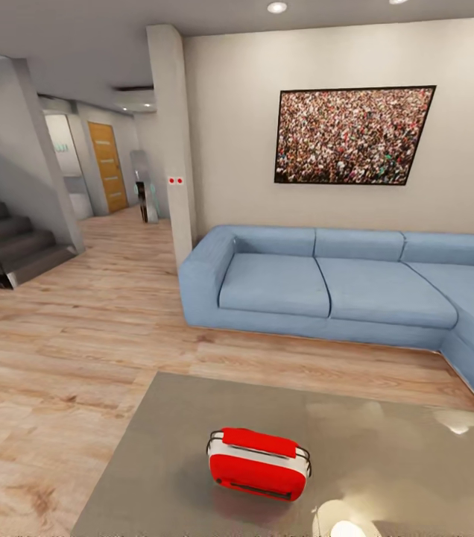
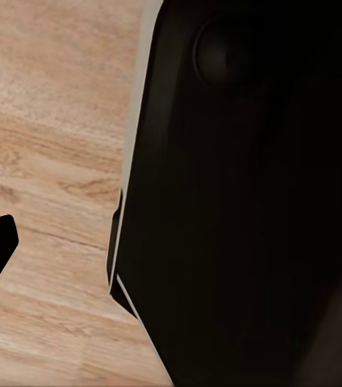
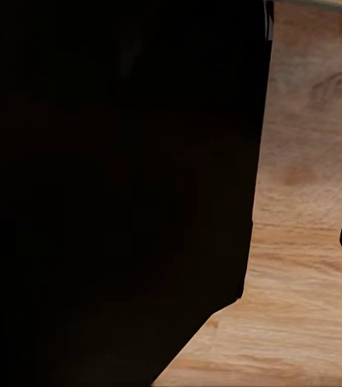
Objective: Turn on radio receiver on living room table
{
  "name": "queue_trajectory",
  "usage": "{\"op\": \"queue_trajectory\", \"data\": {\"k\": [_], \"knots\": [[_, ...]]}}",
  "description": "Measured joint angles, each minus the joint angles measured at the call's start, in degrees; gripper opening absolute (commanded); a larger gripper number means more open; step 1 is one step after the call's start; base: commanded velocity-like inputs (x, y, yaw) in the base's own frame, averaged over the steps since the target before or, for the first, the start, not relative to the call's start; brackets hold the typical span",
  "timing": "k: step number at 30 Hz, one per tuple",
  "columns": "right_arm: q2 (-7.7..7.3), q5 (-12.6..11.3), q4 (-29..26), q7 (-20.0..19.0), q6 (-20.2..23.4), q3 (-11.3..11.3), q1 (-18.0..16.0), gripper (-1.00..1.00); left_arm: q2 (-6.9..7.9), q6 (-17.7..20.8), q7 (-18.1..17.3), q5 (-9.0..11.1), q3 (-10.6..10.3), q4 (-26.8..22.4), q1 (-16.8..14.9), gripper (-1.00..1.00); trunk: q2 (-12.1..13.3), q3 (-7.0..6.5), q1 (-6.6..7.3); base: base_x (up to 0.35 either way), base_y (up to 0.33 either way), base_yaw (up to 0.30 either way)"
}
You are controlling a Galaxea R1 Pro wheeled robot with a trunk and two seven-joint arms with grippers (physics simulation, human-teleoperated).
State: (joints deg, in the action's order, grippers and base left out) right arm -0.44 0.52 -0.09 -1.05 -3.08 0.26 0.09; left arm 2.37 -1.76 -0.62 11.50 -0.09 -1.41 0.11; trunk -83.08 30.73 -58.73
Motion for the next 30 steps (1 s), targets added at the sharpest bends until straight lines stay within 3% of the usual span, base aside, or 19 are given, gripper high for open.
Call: {"op": "queue_trajectory", "data": {"k": [30], "knots": [[-0.01, 0.4, 0.0, 0.0, 0.0, -0.1, 0.0, 1.0, -0.13, -0.1, 0.0, -0.1, 0.0, -0.1, 0.0, 1.0, 0.0, 2.18, 0.0, 0.0, 0.0, 0.0]]}}
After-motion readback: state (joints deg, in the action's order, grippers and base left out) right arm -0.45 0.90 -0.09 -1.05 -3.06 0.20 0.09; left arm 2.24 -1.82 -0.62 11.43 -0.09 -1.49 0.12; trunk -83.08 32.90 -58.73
